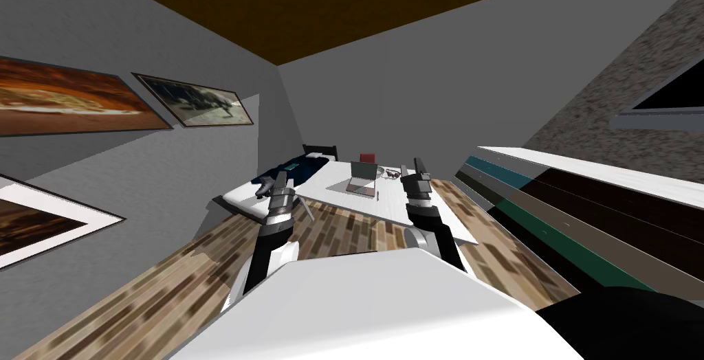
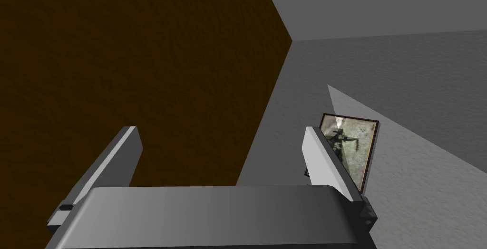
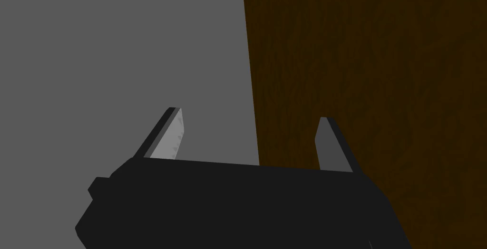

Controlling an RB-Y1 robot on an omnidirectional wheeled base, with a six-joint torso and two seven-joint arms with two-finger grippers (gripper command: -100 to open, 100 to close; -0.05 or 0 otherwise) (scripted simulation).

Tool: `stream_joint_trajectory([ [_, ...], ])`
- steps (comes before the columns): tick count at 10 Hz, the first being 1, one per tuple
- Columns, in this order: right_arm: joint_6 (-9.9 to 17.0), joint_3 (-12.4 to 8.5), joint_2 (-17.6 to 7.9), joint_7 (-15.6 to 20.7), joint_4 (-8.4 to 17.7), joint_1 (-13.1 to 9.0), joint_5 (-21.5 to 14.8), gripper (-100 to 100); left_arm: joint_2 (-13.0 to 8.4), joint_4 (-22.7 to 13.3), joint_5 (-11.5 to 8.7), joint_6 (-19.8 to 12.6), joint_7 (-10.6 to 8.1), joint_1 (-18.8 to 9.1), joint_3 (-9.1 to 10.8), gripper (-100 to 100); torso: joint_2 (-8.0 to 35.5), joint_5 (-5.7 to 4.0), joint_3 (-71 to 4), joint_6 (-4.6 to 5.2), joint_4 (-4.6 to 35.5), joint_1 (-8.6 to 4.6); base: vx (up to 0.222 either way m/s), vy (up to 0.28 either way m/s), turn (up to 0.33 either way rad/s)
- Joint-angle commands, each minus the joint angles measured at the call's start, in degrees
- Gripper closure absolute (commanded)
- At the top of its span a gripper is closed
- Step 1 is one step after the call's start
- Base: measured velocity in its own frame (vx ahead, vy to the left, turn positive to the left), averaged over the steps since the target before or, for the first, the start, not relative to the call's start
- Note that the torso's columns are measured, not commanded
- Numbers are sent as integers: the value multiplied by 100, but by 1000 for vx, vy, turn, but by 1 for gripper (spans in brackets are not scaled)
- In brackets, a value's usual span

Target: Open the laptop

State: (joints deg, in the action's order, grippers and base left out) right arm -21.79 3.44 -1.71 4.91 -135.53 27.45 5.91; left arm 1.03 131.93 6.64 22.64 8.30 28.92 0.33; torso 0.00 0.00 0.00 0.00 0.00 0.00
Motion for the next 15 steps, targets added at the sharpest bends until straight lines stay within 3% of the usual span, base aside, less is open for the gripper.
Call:
stream_joint_trajectory([
  [1,0,0,0,0,0,0,0,0,0,0,0,0,0,0,0,0,232,0,-467,0,235,0,0,0,0],
  [9,-1,0,0,0,-2,0,0,0,0,2,0,1,0,0,0,0,3539,0,-7073,0,3537,0,0,0,0],
  [10,-20,-1,-160,16,86,3,-49,-100,0,2,0,1,0,0,0,0,3962,0,-7919,0,3960,0,13,11,40],
  [12,-73,-5,-452,54,284,11,-163,-100,0,-1,0,0,0,0,0,0,4205,2,-8427,0,4204,8,15,34,66],
  [15,-221,-18,-997,146,738,29,-436,-100,0,-1,0,0,0,1,-1,0,4222,1,-8461,0,4226,4,39,53,106],
])
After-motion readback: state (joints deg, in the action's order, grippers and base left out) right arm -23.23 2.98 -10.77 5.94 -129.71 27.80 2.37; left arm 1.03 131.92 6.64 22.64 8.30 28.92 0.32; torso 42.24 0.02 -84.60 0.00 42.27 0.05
